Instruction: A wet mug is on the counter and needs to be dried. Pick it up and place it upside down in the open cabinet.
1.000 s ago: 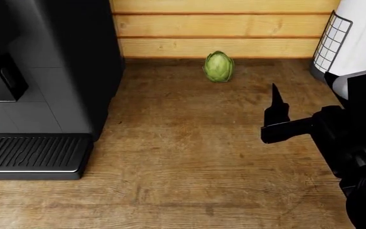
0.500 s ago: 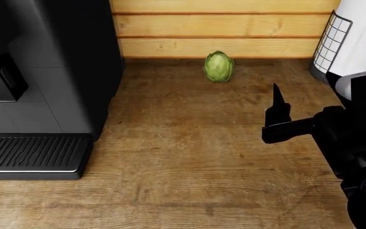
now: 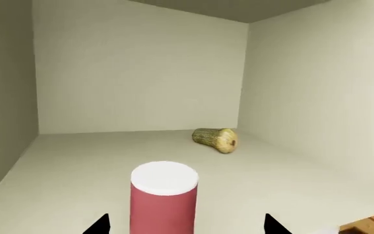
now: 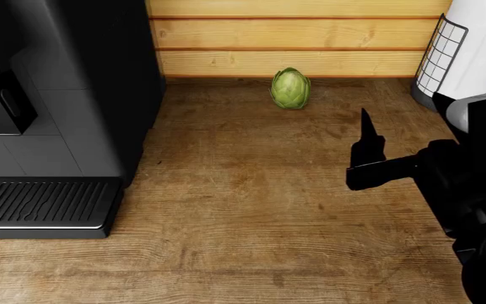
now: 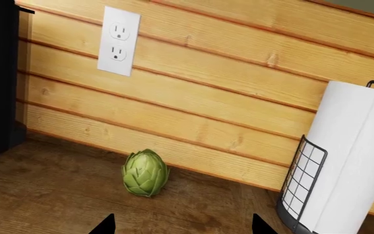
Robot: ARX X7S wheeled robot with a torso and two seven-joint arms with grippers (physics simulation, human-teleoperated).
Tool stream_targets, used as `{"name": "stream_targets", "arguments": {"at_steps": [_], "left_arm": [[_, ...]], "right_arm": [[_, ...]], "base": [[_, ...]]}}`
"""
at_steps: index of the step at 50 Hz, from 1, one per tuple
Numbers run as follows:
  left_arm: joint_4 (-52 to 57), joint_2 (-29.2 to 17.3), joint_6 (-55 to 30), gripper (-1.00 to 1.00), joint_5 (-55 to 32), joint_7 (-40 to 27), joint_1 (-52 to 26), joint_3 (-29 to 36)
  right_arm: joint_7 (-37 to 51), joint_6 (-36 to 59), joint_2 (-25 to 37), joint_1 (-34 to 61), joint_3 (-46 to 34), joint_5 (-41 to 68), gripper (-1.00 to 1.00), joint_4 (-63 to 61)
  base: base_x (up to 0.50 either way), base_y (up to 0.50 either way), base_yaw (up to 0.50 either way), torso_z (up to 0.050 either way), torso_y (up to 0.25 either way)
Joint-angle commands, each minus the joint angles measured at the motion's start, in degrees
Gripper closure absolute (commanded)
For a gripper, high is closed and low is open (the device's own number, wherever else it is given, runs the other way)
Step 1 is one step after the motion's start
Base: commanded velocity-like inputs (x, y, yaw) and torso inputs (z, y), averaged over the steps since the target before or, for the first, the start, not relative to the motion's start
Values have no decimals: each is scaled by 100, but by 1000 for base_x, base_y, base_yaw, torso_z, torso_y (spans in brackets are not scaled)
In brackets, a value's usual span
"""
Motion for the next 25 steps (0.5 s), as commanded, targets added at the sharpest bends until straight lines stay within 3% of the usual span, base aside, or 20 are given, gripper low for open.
{"name": "stream_targets", "arguments": {"at_steps": [1, 13, 18, 25], "left_arm": [[573, -416, -461, -100, -2799, -2201, 132, 54], [1471, -720, -239, -100, -8662, -6867, 1003, 559], [2213, -906, 290, -100, -10173, -7758, 1370, 1112], [3090, -1279, 840, -100, -11005, -7987, 1845, 1558]], "right_arm": [[27, -24, -8, 16, -33, 27, -100, -9], [66, -24, -15, 88, -78, 75, -100, -5], [161, 31, -33, 213, -111, 200, -100, -22], [209, 40, -36, 263, -132, 266, -100, -35]], "base": [[0, 0, 0, 0, 0], [0, 0, 0, 0, 0], [0, 0, 0, 0, 0], [0, 0, 0, 0, 0]]}}
